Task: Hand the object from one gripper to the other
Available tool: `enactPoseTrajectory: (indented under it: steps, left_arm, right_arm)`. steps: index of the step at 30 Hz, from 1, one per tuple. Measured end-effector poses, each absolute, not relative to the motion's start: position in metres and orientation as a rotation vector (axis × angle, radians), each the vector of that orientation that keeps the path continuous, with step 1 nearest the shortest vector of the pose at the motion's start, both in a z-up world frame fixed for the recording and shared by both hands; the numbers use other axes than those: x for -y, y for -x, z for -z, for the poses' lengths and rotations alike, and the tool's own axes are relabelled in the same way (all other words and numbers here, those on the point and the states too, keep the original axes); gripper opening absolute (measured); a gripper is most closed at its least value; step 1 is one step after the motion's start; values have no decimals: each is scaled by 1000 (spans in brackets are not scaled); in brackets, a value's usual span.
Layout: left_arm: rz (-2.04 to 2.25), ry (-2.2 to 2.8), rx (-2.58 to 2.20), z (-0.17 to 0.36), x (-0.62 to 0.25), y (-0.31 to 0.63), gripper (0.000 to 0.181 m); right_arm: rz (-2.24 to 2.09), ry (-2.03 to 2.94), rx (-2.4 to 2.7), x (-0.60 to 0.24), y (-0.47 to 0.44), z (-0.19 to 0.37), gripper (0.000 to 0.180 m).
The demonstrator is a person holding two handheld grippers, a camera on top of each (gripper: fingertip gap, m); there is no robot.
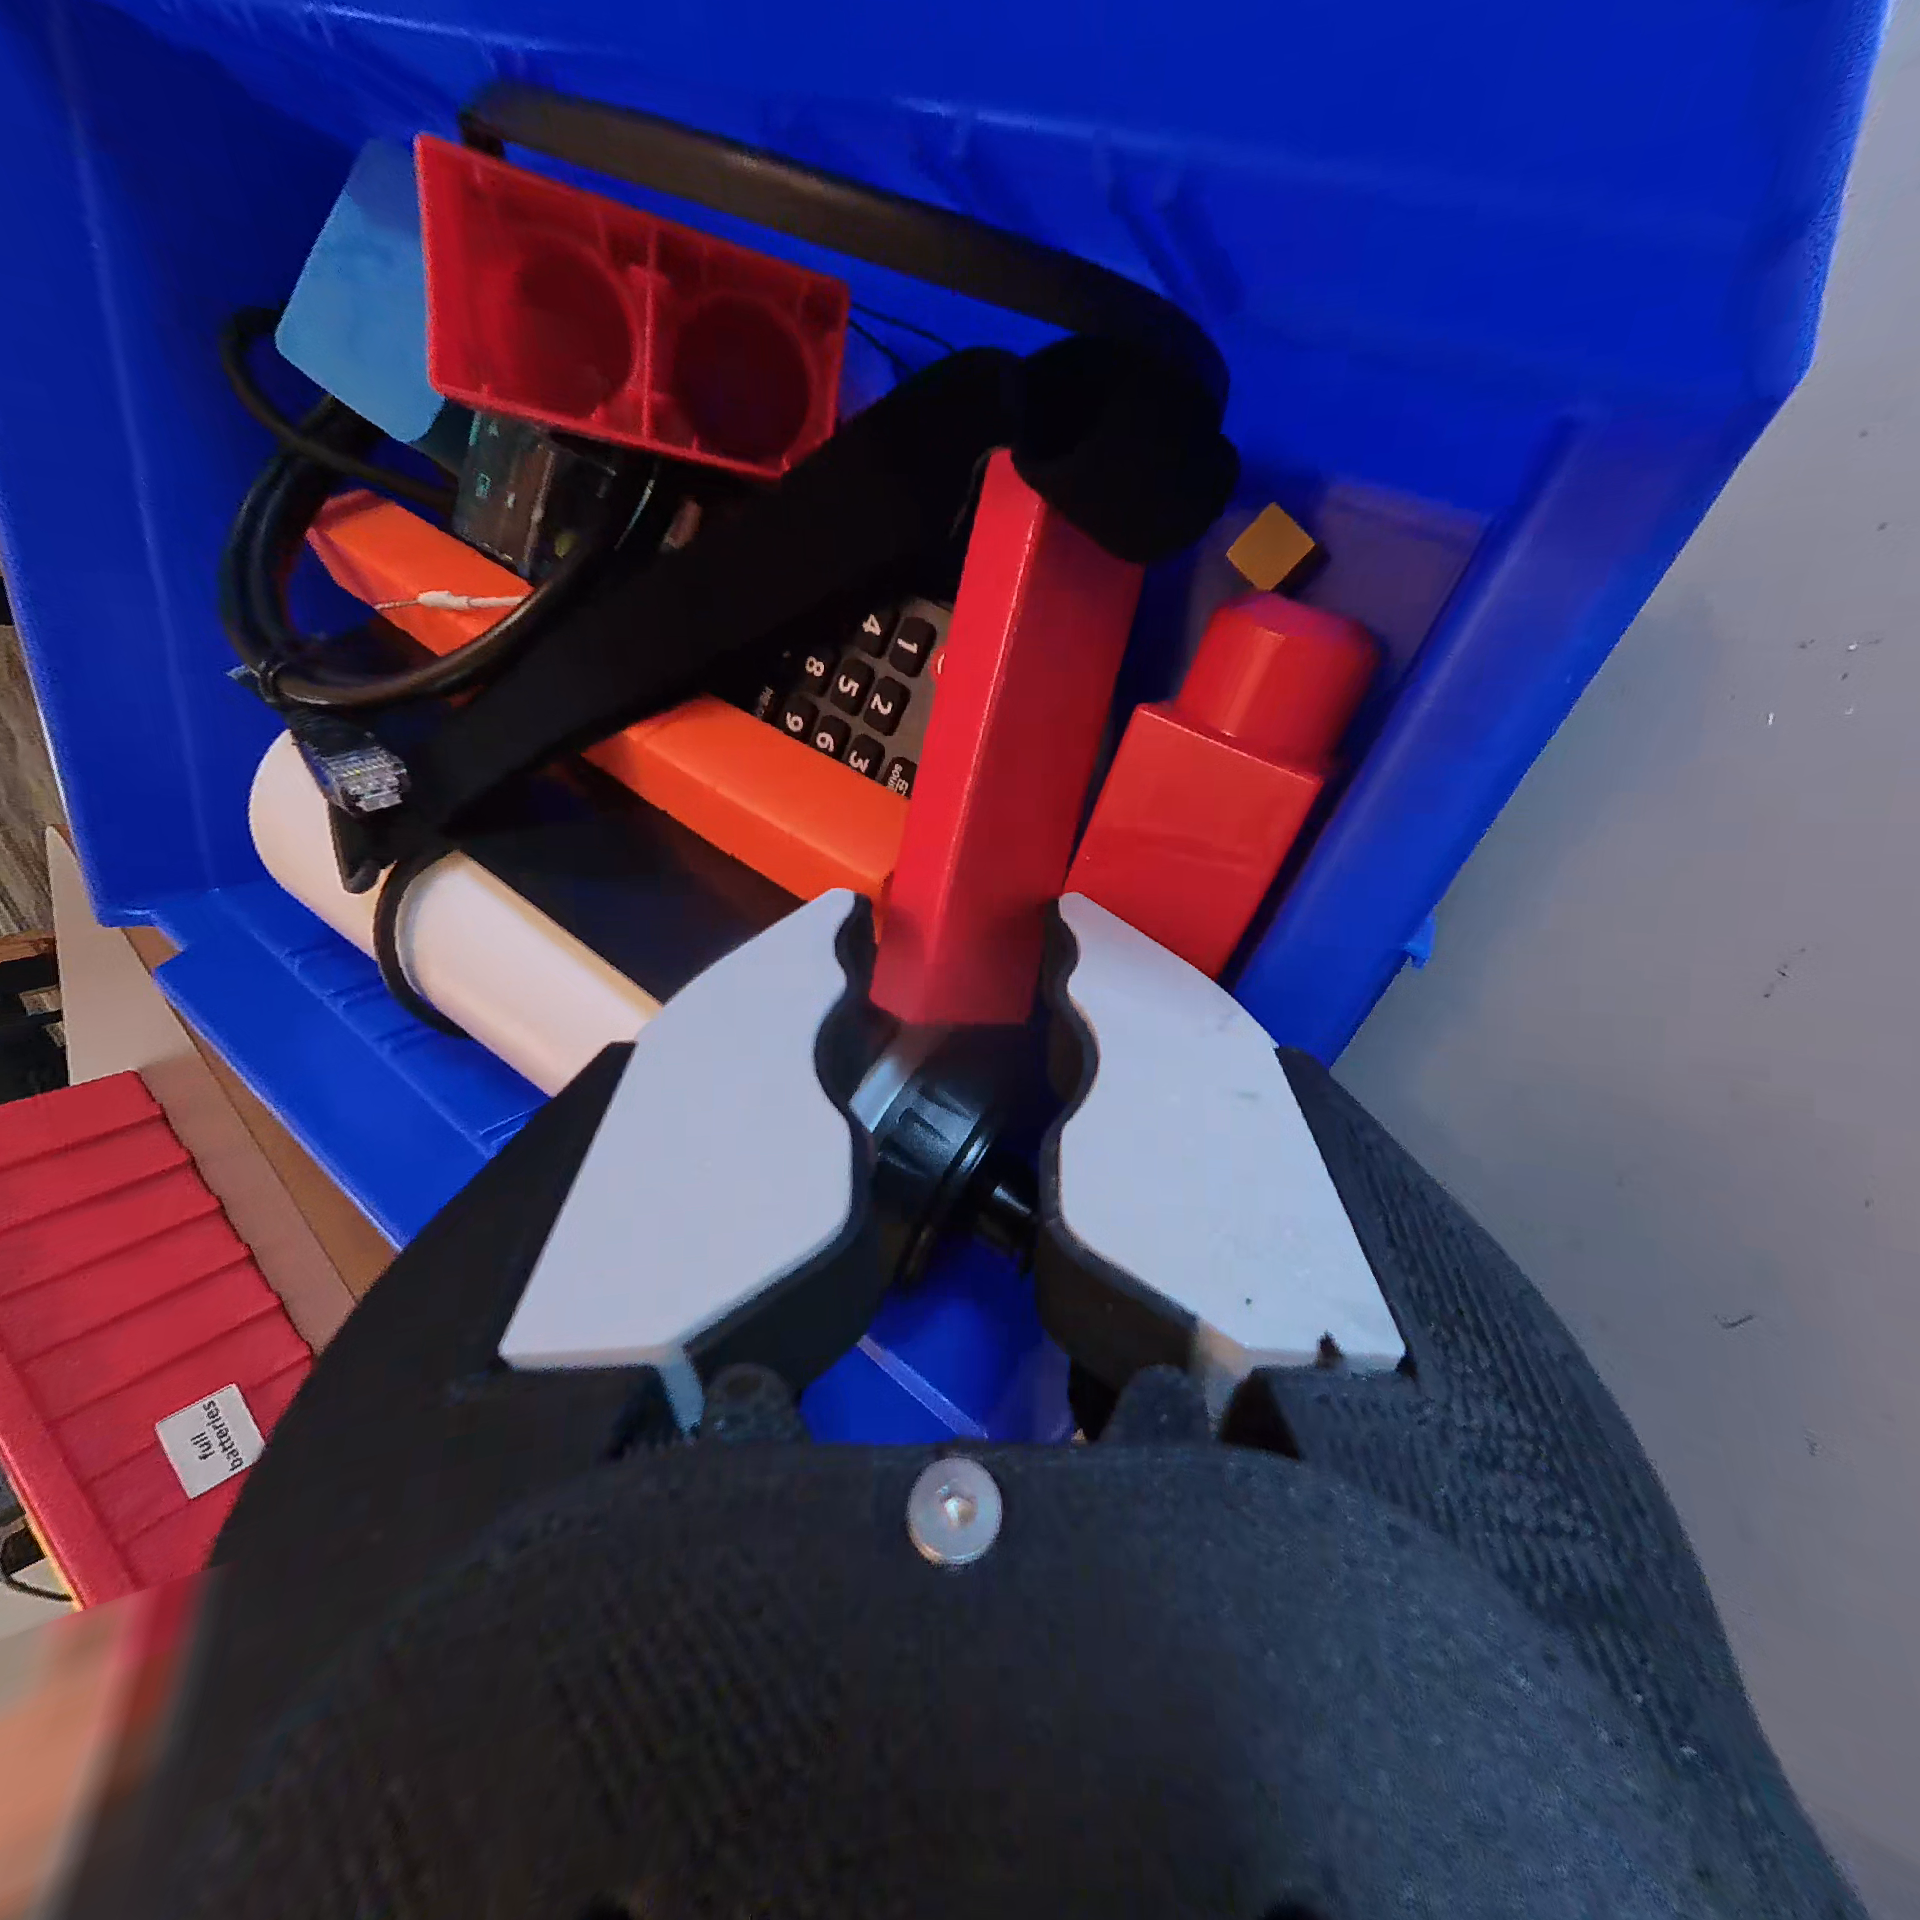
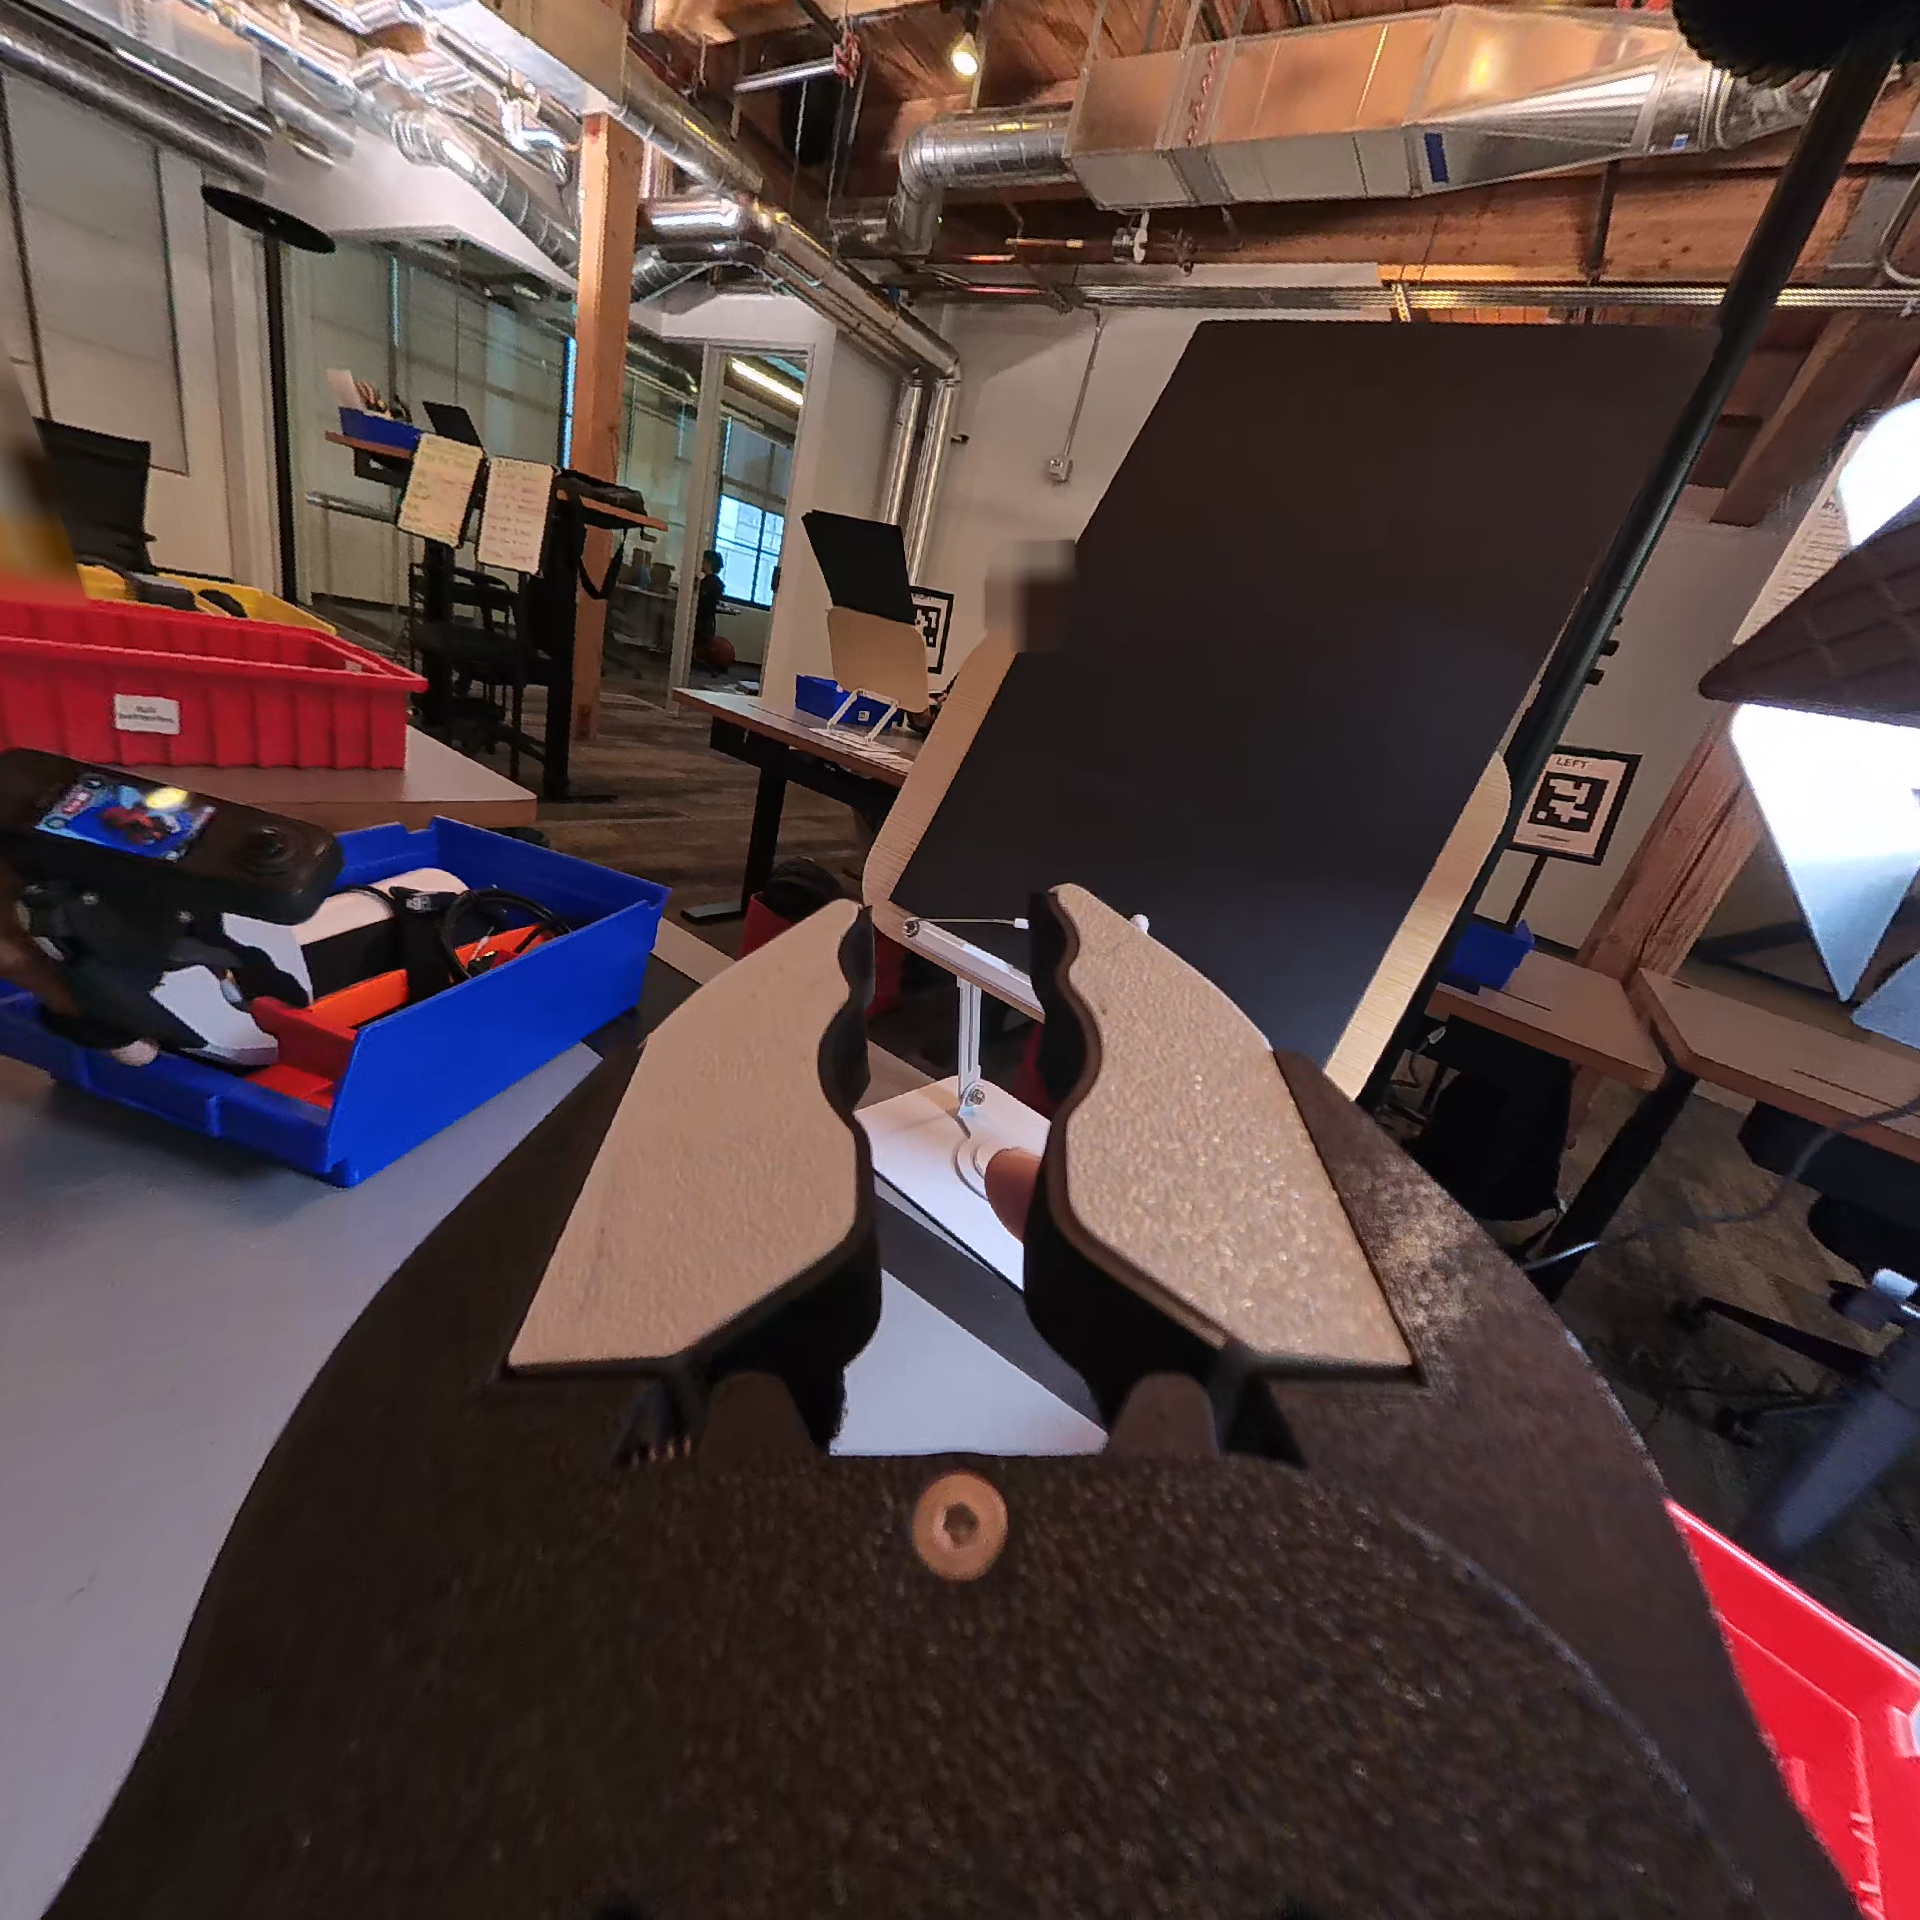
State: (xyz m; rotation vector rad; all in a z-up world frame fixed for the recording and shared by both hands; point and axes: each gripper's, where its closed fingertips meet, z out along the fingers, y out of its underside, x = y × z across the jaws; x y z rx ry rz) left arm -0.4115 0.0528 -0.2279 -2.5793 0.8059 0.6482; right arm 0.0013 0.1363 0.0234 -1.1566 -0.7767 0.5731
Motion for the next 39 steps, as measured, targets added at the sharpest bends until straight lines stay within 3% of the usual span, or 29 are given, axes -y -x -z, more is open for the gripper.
enactPoseTrajectory:
  steps: [7,31,39]
  left_arm:
    - [-680,2589,-915,230,-51,410,23]
    - [-448,2191,-851,143,-55,376,17]
    - [-302,1843,-828,76,-62,317,18]
  right_arm:
    - [-536,1136,833,-132,2,-21,28]
    - [-512,1162,1003,-123,32,11,28]
    - [-514,1165,1082,-116,46,25,28]
